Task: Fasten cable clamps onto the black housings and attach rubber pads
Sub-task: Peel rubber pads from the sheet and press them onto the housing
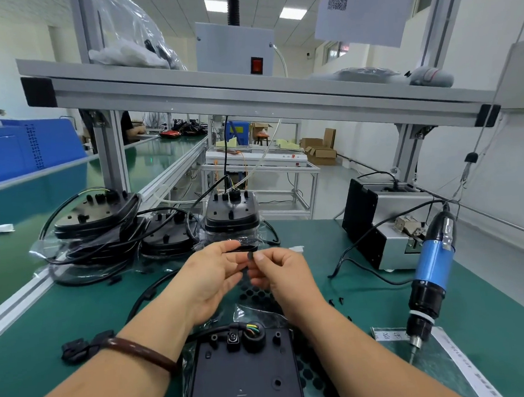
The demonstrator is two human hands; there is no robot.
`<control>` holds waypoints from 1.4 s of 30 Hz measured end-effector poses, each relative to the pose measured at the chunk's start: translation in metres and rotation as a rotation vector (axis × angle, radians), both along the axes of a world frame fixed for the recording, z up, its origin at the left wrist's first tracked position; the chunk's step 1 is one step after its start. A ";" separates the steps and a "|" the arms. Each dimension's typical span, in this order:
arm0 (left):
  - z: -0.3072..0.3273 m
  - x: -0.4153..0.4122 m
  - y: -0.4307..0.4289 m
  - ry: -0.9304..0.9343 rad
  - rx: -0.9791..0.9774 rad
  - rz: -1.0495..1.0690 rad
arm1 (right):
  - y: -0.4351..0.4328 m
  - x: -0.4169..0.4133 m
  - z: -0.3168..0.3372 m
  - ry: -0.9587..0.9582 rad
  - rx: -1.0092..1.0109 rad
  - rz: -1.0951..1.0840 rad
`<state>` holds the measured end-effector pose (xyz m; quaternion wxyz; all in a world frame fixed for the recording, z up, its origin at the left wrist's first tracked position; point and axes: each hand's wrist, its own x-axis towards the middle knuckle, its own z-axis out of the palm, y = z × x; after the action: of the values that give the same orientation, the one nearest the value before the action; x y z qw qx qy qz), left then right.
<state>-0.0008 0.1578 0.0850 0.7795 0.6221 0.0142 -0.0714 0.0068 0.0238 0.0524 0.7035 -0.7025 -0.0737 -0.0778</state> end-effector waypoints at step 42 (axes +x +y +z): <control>0.010 -0.048 0.036 -0.222 0.538 -0.009 | -0.007 -0.043 0.070 0.120 -0.319 0.236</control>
<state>-0.0486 0.1935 0.0954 0.5829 0.8107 -0.0552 0.0000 -0.0363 0.0172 0.1220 0.5907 -0.7949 -0.1250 0.0599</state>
